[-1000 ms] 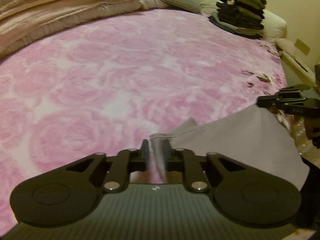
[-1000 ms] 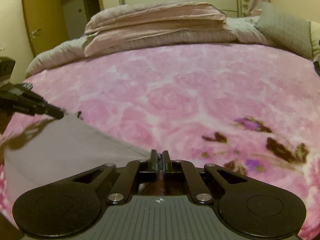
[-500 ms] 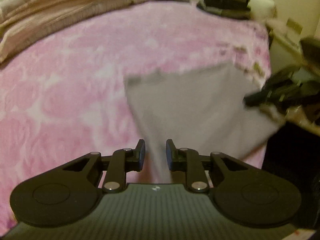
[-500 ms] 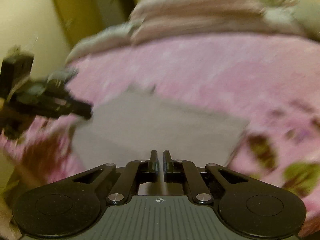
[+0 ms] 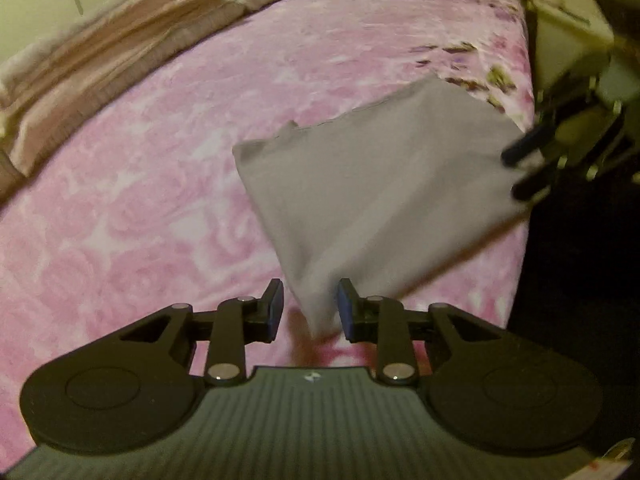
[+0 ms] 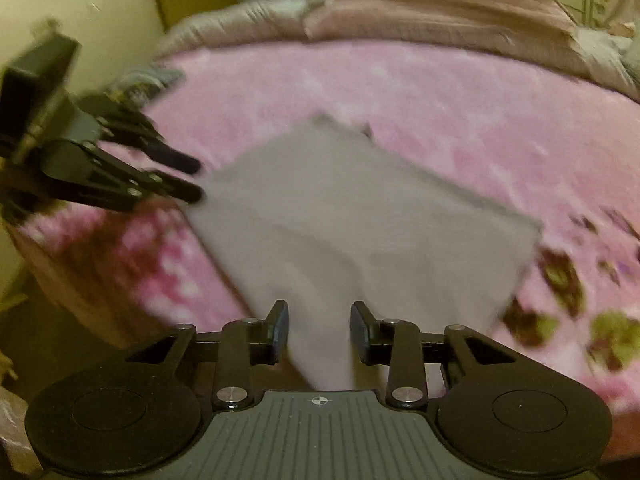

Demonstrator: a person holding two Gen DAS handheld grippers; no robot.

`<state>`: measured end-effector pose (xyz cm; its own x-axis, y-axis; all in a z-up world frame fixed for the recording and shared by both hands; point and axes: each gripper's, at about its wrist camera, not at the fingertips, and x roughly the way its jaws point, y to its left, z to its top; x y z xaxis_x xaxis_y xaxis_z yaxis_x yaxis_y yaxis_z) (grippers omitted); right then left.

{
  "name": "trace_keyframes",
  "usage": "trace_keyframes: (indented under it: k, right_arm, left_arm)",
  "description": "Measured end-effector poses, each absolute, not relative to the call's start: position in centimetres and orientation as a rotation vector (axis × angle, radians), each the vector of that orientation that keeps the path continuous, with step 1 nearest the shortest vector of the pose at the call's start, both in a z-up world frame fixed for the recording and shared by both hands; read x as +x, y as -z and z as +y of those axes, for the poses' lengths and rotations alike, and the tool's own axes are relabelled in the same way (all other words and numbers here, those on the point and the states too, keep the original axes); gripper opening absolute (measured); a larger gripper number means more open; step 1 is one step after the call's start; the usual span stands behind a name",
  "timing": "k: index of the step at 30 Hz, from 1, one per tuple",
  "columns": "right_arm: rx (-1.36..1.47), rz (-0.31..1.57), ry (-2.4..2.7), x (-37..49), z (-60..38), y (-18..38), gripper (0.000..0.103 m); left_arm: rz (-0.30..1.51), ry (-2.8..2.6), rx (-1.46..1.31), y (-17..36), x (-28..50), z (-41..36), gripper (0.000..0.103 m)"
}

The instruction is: Fold clothes

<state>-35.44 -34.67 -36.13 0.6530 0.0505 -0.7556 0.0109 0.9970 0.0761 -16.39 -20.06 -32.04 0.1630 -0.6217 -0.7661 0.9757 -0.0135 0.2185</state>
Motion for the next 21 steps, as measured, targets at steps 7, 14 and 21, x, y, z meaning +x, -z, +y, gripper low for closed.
trace_keyframes:
  k: [7,14,21]
  right_arm:
    - [-0.265,0.844,-0.085,-36.6,-30.2,36.3,0.047]
    - [-0.592,0.887,-0.113,-35.5,-27.6,39.5,0.008]
    - [-0.409,0.839,-0.116,-36.2,-29.8,35.2,0.002]
  left_arm:
    - [0.324,1.394,0.975,30.9,-19.2,-18.1,0.028]
    - [0.149,1.424,1.142,32.7,-23.2,-18.3,0.047]
    - [-0.078,1.357,1.382,36.6,-26.0,-19.9,0.049]
